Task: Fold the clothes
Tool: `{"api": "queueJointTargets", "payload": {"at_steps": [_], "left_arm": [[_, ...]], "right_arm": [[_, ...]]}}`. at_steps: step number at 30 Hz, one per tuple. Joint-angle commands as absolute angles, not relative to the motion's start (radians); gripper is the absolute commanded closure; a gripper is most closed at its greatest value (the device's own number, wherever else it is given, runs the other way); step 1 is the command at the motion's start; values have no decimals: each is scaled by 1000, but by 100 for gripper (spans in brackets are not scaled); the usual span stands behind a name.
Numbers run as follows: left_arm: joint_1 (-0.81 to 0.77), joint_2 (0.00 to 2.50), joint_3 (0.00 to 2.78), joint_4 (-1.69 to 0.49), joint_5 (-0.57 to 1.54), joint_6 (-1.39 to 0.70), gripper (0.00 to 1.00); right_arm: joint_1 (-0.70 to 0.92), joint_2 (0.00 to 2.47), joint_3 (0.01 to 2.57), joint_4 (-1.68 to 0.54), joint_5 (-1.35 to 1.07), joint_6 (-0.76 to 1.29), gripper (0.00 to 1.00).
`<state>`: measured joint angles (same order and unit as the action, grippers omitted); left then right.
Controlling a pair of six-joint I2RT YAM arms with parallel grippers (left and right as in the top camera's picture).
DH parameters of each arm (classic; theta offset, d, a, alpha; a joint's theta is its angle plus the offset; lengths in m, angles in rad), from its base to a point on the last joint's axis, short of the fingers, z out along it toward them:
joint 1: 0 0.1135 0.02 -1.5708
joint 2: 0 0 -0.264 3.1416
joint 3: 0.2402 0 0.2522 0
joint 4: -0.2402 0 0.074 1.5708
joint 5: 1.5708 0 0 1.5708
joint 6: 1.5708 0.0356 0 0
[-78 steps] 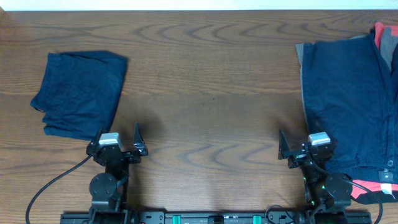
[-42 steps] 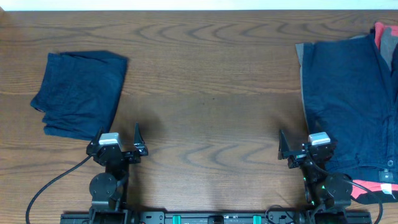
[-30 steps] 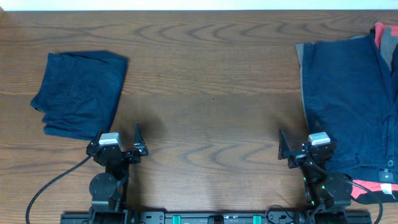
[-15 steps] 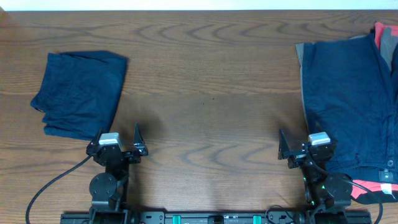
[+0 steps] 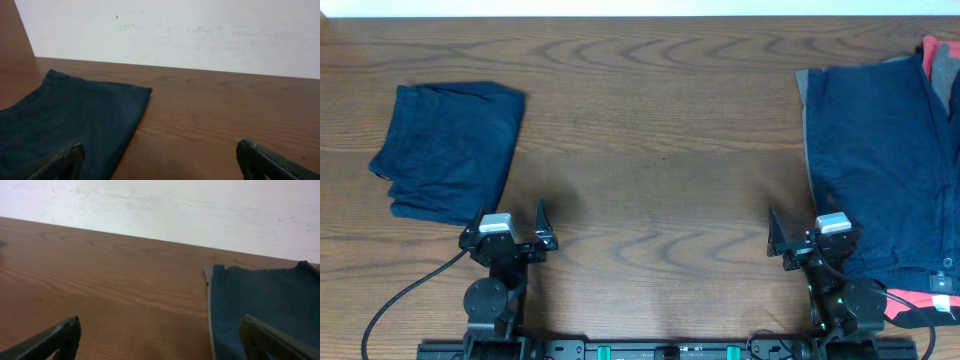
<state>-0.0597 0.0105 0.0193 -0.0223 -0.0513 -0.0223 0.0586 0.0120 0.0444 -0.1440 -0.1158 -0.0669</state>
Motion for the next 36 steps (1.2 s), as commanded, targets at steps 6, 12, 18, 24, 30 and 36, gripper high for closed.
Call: {"api": "queueJointTargets", "payload": {"at_steps": [6,12,18,24,30,36], "left_arm": [[-54,10,4,-67,-60,-23,2],[-54,10,4,-67,-60,-23,2],[-54,10,4,-67,-59,-23,2],[-54,10,4,-67,-59,-35,2],[-54,11,11,-68,-29,-57,2],[-54,74,108,-139,-14,-163,2]], "right_arm": [[53,13,41,-142,-120,-80,1],[53,13,41,-142,-122,-80,1],[53,13,41,-142,-125,-79,1],[53,13,41,-141,-130,-78,1],[53,19,45,-150,-135,-13,1],[52,94,101,-228,-112,45,1]]}}
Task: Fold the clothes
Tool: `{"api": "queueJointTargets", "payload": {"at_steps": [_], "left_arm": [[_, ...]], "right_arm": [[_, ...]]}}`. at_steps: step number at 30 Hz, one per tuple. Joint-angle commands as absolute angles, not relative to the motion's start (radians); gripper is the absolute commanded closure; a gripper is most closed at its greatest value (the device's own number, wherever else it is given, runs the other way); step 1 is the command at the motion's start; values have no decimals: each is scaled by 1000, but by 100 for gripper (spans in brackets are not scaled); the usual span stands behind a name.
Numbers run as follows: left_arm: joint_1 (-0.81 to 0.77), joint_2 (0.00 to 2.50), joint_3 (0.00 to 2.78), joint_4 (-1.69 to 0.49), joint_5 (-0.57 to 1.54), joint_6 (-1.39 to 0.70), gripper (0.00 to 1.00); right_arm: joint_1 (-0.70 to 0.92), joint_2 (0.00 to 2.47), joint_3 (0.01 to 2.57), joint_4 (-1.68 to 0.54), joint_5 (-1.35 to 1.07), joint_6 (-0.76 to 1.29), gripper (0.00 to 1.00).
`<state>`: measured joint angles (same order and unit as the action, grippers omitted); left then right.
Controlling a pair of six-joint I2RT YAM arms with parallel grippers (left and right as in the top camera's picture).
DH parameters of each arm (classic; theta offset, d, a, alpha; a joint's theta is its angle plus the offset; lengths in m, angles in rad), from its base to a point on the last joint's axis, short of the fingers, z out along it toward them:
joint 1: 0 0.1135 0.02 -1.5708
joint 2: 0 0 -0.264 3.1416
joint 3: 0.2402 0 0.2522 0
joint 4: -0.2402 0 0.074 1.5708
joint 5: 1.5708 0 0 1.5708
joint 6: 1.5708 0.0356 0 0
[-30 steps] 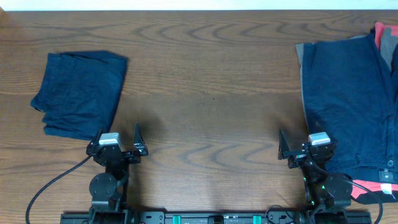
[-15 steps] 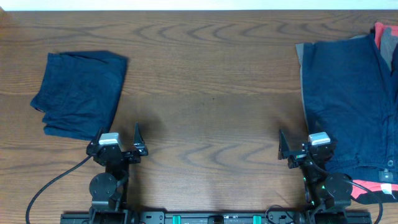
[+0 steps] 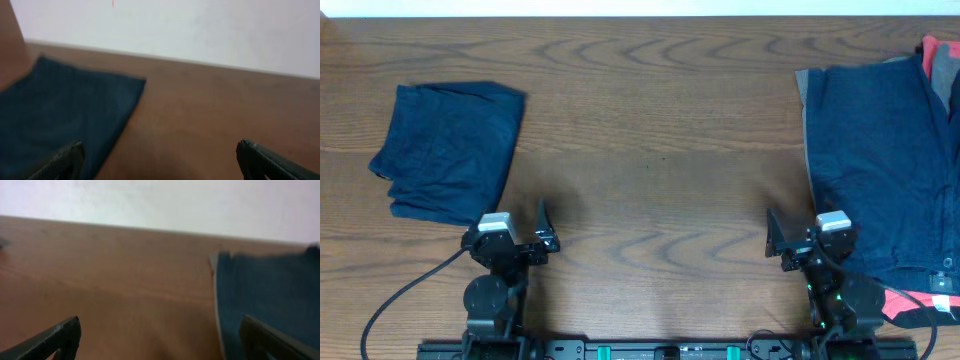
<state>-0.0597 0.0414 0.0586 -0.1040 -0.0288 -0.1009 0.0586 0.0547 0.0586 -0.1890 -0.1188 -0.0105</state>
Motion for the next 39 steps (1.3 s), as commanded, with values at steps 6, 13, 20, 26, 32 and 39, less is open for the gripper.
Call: {"api": "queueJointTargets", "payload": {"at_steps": [6,13,20,26,32,39], "left_arm": [[-55,268,293,-291,105,-163,2],[-55,581,567,-552,147,-178,2],[-55,889,796,-850,203,-178,2],[-55,1037,812,-928,203,-210,2],[-55,1093,812,-937,202,-290,2],[-55,1095,812,-937,202,-290,2]], "right_arm": [[52,275,257,-393,-109,52,1],[52,562,481,-605,-59,52,1],[52,831,611,-685,-101,91,1],[51,928,612,-718,122,262,1],[51,1018,611,-911,552,553,2],[51,1091,603,-929,558,557,51]]}}
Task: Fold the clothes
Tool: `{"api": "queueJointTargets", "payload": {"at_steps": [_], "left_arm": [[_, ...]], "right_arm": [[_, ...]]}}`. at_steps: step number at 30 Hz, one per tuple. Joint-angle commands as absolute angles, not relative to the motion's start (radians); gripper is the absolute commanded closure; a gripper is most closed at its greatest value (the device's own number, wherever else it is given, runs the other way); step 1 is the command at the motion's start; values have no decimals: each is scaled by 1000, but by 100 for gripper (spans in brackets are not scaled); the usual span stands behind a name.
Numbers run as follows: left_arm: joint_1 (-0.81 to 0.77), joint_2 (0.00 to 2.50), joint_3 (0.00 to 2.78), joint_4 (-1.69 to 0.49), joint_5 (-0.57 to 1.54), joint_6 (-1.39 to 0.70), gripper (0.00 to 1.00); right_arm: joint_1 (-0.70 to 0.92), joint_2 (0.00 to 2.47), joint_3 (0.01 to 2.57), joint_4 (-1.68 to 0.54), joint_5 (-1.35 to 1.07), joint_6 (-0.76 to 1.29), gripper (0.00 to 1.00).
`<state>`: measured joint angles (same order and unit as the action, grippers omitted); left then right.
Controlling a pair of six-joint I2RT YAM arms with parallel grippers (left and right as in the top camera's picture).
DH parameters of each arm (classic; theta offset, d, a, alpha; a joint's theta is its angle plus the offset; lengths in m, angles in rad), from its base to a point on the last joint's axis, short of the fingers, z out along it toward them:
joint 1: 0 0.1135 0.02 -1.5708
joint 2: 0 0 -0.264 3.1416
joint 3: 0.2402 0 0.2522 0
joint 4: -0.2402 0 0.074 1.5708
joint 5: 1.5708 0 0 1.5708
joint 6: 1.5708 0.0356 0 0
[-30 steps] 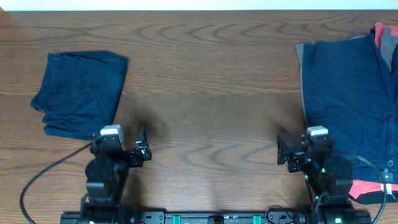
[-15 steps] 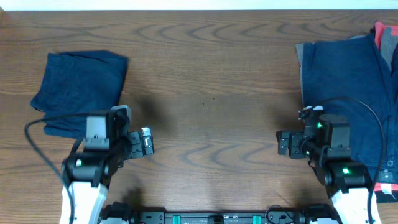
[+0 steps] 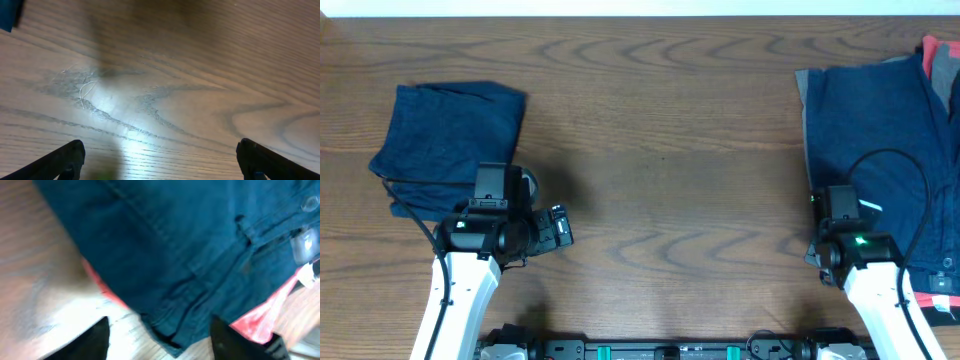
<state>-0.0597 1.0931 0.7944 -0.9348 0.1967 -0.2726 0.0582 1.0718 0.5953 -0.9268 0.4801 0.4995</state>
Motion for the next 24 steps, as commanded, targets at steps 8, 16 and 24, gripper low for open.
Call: {"api": "queueJointTargets", "payload": {"at_steps": [8,16,24], "left_arm": [[-55,1095,812,-937,202,-290,2],[-55,1095,812,-935,202,-290,2],[-55,1095,812,-927,202,-290,2]], "right_arm": [[51,1120,588,-934,499,557,58],[51,1120,582,-938,455,557,56],[51,1136,545,-896,456,572,52]]}}
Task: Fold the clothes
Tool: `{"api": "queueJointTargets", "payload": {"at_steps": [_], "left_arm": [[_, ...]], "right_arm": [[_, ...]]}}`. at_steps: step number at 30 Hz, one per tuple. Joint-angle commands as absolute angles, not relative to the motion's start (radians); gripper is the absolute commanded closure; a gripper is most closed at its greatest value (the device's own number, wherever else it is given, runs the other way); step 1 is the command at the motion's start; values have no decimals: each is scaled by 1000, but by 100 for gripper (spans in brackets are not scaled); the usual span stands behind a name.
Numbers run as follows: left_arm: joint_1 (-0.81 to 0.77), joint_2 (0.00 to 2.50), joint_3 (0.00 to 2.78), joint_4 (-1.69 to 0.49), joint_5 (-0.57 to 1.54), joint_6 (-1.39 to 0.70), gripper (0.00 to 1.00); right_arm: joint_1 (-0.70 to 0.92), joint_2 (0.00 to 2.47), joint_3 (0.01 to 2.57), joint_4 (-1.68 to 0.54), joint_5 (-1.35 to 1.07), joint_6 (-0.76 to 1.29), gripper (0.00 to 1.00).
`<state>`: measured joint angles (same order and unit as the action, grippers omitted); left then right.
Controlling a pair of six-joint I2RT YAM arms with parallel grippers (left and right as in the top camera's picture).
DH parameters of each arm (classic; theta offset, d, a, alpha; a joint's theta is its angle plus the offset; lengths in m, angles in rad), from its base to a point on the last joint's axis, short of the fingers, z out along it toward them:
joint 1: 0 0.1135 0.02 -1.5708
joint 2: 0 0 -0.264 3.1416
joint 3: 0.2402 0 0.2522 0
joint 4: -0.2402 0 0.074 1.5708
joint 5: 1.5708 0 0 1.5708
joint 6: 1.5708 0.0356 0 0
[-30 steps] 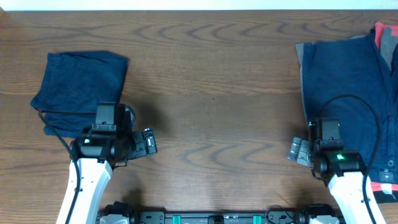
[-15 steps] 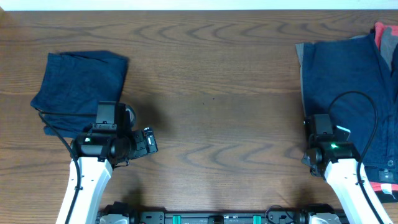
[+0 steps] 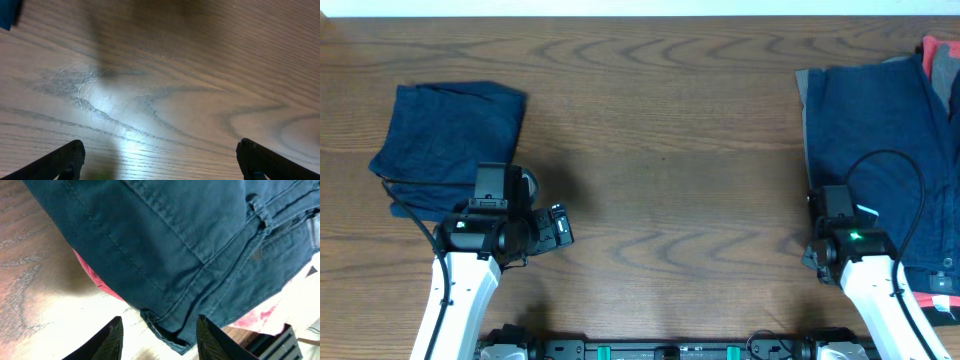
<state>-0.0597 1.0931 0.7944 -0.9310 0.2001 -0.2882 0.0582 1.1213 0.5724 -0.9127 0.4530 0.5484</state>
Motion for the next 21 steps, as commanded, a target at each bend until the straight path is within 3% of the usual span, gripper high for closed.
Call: {"api": "queueJointTargets", "payload": {"at_steps": [1,6,10,18,21], "left_arm": [[-55,1095,812,-926,202,-290,2],[-55,1095,812,-926,202,-290,2],[-55,1095,812,-921,202,-290,2],[-55,1095,812,-915,202,-290,2],[-55,1095,812,-915,202,-290,2]], "right_arm": [[51,1142,535,-880,456,572,51],[51,1159,516,-855,468,590,52],[51,1159,516,-852,468,590,59],[51,1159,516,-853,472,590,99],[51,1159,516,-853,474,590,99]]}}
